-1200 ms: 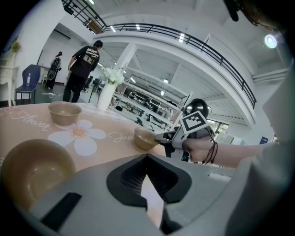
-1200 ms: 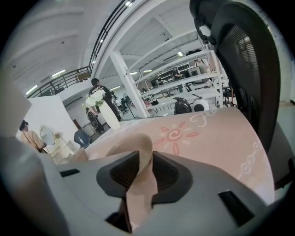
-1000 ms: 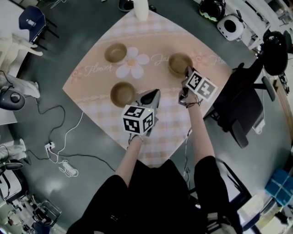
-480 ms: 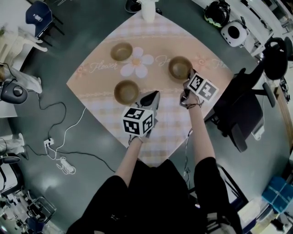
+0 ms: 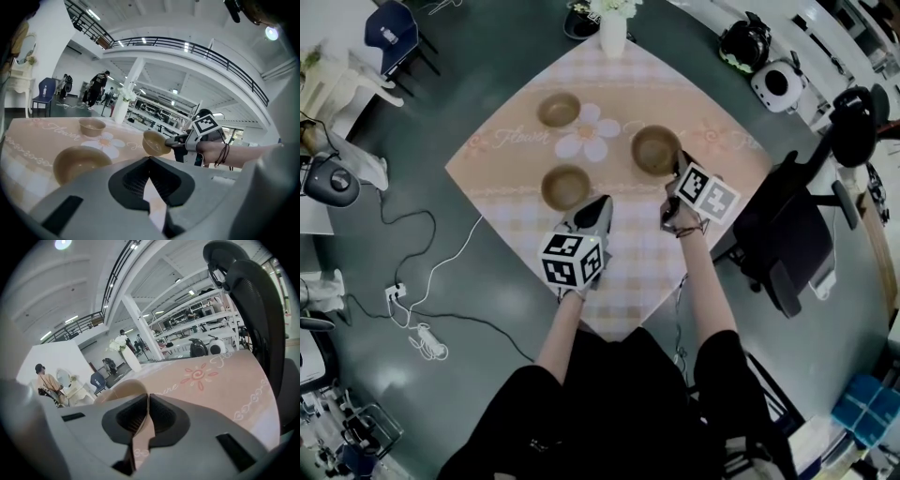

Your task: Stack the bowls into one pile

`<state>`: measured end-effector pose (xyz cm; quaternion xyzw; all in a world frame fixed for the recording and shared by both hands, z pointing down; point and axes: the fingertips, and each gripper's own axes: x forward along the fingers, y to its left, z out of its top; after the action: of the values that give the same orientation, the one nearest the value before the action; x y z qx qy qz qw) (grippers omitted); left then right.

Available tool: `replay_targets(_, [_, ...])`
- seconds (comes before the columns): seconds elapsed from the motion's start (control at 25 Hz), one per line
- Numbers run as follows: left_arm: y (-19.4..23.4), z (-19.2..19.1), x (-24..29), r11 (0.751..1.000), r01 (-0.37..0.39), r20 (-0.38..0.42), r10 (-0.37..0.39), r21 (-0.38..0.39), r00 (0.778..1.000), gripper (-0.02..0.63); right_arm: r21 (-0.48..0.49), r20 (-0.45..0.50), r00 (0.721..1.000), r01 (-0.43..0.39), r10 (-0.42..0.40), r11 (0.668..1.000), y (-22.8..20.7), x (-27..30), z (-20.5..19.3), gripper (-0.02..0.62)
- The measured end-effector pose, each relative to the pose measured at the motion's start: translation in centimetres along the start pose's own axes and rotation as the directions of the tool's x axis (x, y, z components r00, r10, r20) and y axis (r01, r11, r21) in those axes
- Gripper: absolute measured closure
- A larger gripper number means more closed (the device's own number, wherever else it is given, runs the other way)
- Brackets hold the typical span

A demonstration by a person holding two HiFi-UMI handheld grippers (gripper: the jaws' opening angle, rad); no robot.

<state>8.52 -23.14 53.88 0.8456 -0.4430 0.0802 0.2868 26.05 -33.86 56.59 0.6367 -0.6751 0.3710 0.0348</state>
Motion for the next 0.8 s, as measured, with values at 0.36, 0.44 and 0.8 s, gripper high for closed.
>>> replay_targets(0.36, [2.5,-0.2,-5.3,0.994,-0.105,0.061,0.105,-0.009,0.993,0.609,0.013,0.008,0.989,-0.149,0.149,0.989,5.3,-1.8,-1.8,0.589])
replay_targets(0.44, [3.1,-0.2,-6.4,0.992,-0.129,0.073,0.130,-0.012,0.989,0.609,0.013,0.005,0.984,-0.178,0.178,0.984,6.5,-2.1,-2.3,0.591])
replay_targets(0.8, [4.9,-0.6,-10.4,0.974,-0.225,0.127,0.228,-0.036,0.965,0.609,0.006,-0.022,0.949,-0.315,0.315,0.949,11.3,-2.5,-4.6,0.589])
